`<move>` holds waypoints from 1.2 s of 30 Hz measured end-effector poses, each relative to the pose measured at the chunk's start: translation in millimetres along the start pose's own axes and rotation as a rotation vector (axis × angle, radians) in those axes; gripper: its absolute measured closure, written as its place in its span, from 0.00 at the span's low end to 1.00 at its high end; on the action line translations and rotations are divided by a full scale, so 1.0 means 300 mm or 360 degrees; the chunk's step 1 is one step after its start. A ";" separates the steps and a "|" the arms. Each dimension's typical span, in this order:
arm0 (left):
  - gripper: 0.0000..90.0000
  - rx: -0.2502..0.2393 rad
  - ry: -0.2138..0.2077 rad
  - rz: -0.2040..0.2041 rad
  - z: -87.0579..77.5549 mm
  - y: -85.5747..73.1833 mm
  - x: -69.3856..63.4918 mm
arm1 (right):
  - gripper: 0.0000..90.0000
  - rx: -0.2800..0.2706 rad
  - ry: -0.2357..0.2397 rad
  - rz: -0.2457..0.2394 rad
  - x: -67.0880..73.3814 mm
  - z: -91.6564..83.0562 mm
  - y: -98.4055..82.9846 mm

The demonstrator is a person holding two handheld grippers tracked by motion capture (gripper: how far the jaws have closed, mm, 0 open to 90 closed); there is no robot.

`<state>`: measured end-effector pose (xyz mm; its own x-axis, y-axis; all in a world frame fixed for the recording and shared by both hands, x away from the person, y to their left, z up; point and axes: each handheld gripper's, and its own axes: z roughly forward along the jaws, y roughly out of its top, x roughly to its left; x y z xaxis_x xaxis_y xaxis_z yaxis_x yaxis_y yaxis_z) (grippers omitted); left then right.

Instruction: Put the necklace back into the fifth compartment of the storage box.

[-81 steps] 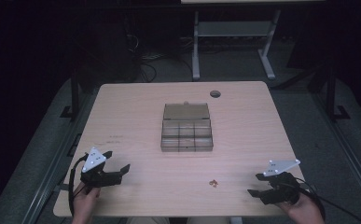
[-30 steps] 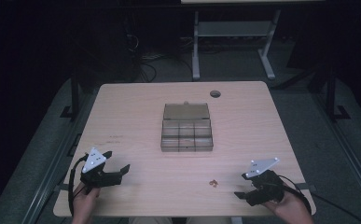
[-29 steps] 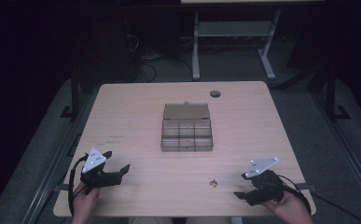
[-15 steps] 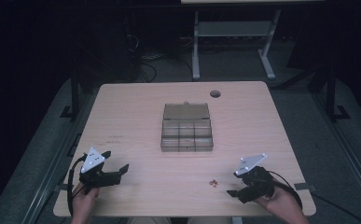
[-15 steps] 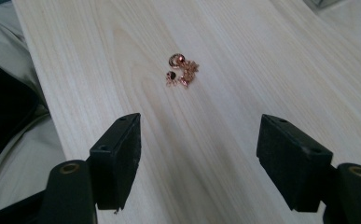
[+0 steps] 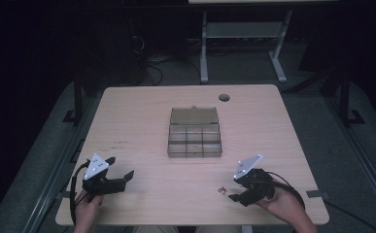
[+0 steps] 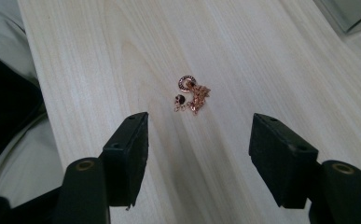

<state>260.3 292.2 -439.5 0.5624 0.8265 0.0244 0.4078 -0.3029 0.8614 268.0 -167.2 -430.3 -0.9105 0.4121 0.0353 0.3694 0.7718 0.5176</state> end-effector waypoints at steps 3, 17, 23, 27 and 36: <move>0.14 0.0001 0.0000 -0.0002 0.000 0.000 -0.001 | 0.44 0.0005 0.0004 -0.0013 -0.001 0.003 0.008; 0.14 0.0002 -0.0003 -0.0004 0.001 0.001 -0.004 | 0.51 0.0065 0.0035 -0.0059 -0.012 0.027 0.059; 0.14 0.0000 -0.0004 -0.0005 0.000 0.001 -0.003 | 0.55 0.0093 0.0048 -0.0067 -0.018 0.043 0.078; 0.14 0.0000 -0.0006 -0.0002 0.001 0.001 -0.004 | 0.59 0.0126 0.0031 -0.0086 -0.019 0.057 0.093; 0.14 0.0001 -0.0005 -0.0003 0.000 0.001 -0.004 | 0.68 0.0178 0.0036 -0.0107 -0.021 0.082 0.107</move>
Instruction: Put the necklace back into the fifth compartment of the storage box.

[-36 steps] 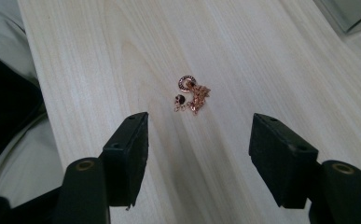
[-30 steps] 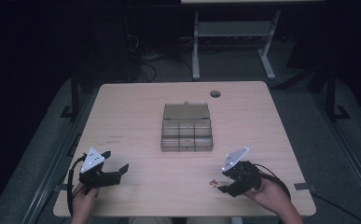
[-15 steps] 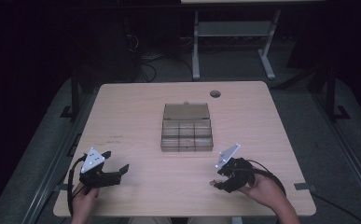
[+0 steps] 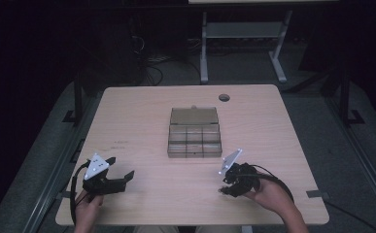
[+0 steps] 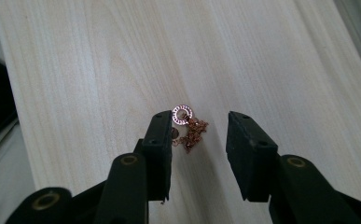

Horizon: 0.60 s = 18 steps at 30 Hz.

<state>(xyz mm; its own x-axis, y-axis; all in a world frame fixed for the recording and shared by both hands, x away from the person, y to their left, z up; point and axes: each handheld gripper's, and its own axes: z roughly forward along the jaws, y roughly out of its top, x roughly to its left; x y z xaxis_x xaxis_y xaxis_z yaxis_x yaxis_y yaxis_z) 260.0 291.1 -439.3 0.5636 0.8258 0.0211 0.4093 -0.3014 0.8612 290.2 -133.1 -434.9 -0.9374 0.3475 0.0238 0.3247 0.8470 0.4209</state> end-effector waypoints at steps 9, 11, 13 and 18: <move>0.14 0.0000 -0.0002 0.0001 0.001 0.000 0.000 | 0.73 0.0047 0.0020 -0.0021 0.000 0.029 0.018; 0.14 0.0003 -0.0001 -0.0001 0.001 0.000 0.000 | 0.74 0.0053 0.0021 -0.0023 0.001 0.034 0.021; 0.14 -0.0002 -0.0001 -0.0004 0.000 0.000 0.001 | 0.75 0.0068 0.0027 -0.0029 0.000 0.040 0.023; 0.14 0.0002 -0.0001 -0.0002 0.000 0.001 0.001 | 0.82 0.0077 0.0043 -0.0026 0.001 0.044 0.030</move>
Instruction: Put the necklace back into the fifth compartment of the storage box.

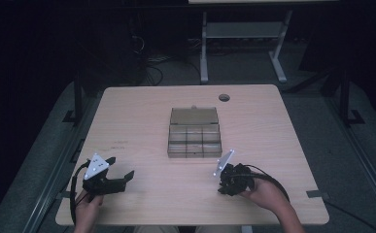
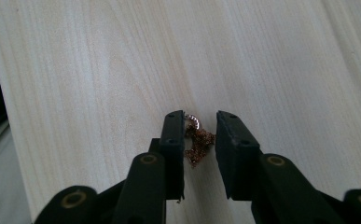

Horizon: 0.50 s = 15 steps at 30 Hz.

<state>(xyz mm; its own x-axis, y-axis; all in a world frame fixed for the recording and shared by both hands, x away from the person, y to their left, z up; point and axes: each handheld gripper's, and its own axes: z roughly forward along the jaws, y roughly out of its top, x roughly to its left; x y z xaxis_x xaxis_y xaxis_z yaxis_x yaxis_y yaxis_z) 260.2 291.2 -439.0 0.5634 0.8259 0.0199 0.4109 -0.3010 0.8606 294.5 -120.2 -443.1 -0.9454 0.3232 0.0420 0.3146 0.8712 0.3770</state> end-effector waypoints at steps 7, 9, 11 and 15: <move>0.14 -0.0002 0.0001 -0.0004 0.001 0.000 0.000 | 0.93 0.0009 0.0000 -0.0018 0.002 0.001 0.002; 0.14 0.0003 -0.0002 0.0004 0.001 0.000 0.000 | 0.94 0.0016 0.0003 -0.0021 0.005 0.001 0.005; 0.14 0.0003 -0.0002 0.0004 0.001 0.000 0.000 | 0.95 0.0018 0.0006 -0.0015 0.003 0.001 0.006; 0.14 -0.0002 -0.0001 -0.0006 0.002 0.000 0.001 | 0.96 0.0018 0.0017 -0.0001 0.000 0.001 0.005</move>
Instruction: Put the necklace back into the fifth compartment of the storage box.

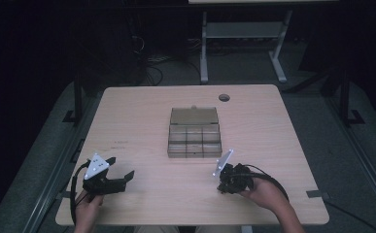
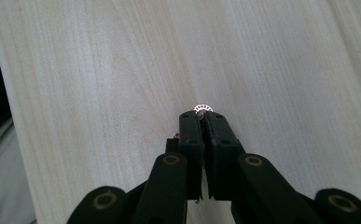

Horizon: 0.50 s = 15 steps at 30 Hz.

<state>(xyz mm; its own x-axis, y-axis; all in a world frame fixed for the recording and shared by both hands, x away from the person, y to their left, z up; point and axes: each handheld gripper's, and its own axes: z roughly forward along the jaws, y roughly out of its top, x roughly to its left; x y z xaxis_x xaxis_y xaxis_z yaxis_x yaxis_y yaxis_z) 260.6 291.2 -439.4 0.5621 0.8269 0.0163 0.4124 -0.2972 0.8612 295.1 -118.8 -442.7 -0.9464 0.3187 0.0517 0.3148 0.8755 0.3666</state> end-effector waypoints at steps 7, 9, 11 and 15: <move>0.14 0.0006 -0.0003 0.0003 0.001 0.000 -0.002 | 0.96 -0.0041 0.0017 0.0019 -0.001 -0.017 -0.001; 0.14 0.0004 -0.0003 0.0000 0.001 0.000 -0.002 | 0.96 -0.0041 0.0016 0.0012 0.000 -0.023 0.002; 0.14 0.0005 -0.0002 0.0001 0.001 0.000 -0.002 | 0.96 -0.0042 0.0010 0.0010 0.000 -0.025 0.003; 0.14 0.0007 -0.0002 0.0000 0.001 0.000 -0.002 | 0.95 -0.0066 0.0004 -0.0003 0.001 -0.049 0.012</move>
<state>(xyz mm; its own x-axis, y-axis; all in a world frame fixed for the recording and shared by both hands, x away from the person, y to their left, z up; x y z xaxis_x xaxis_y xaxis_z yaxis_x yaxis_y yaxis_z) 260.5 290.7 -439.5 0.5627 0.8265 0.0156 0.4157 -0.2993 0.8589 294.8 -121.0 -427.9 -0.9472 0.3161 0.0532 0.3098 0.8602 0.4051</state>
